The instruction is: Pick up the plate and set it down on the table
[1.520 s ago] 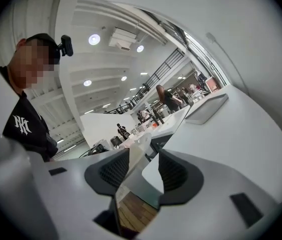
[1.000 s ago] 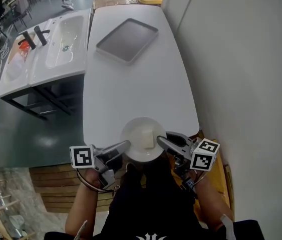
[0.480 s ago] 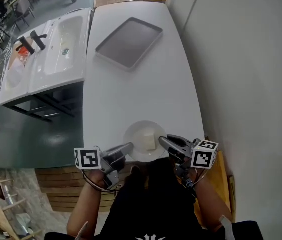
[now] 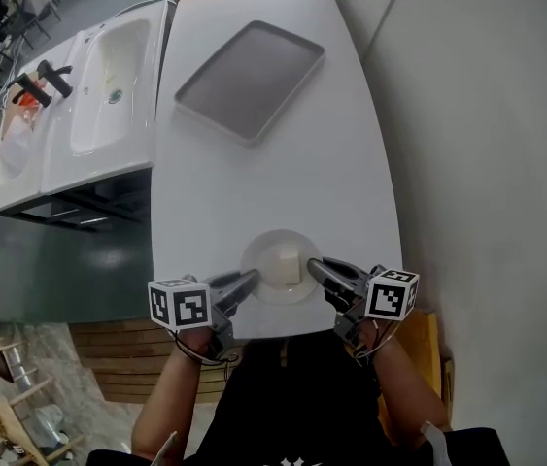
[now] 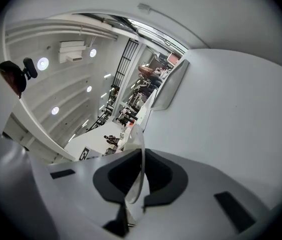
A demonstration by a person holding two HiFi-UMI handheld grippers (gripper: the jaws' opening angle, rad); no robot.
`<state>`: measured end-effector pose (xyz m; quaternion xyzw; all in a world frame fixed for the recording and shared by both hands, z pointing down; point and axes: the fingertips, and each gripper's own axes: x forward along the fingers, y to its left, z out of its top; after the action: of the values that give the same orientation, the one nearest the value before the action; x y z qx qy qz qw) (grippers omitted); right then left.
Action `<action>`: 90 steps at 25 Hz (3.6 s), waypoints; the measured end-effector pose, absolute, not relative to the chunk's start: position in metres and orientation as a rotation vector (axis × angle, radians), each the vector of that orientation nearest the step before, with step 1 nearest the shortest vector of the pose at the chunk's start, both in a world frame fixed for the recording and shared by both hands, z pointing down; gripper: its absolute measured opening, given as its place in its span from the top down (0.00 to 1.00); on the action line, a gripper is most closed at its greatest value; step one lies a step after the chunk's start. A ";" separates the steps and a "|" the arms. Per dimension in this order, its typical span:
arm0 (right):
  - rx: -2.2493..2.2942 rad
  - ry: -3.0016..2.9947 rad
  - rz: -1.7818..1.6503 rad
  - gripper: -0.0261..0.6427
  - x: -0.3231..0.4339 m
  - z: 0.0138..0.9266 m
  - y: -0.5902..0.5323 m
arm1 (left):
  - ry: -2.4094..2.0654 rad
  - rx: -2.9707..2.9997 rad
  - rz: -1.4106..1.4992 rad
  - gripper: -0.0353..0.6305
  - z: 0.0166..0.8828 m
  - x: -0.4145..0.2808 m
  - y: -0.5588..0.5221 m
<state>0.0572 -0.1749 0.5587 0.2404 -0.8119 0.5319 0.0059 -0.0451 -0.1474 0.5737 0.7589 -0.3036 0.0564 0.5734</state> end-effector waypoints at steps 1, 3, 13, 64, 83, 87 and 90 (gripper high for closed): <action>0.755 -2.524 1.677 0.94 0.056 0.566 -0.184 | -0.731 1.790 0.169 0.90 0.581 -0.047 -0.157; 0.767 -2.491 1.708 0.94 0.057 0.575 -0.189 | -0.760 1.812 0.241 0.88 0.590 -0.047 -0.164; 0.828 -2.305 1.800 0.93 0.060 0.619 -0.208 | -0.899 1.898 0.587 0.79 0.630 -0.049 -0.185; 0.826 -2.759 0.445 0.95 0.078 0.458 -0.071 | -1.068 2.553 0.500 0.94 0.475 -0.036 -0.058; 0.349 -3.098 0.432 0.96 0.039 0.362 0.080 | -0.894 2.535 -0.221 0.94 0.391 -0.010 0.070; 0.373 -3.148 0.502 0.96 0.099 0.359 0.078 | -0.788 2.536 -0.246 0.94 0.386 0.038 0.078; 0.405 -3.178 0.482 0.96 0.132 0.366 0.056 | -0.769 2.542 -0.222 0.94 0.389 0.061 0.069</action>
<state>0.1322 0.0564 0.3657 0.1250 -0.9798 0.1485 -0.0490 0.0613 0.0694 0.3889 0.9269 -0.2805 -0.0811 0.2359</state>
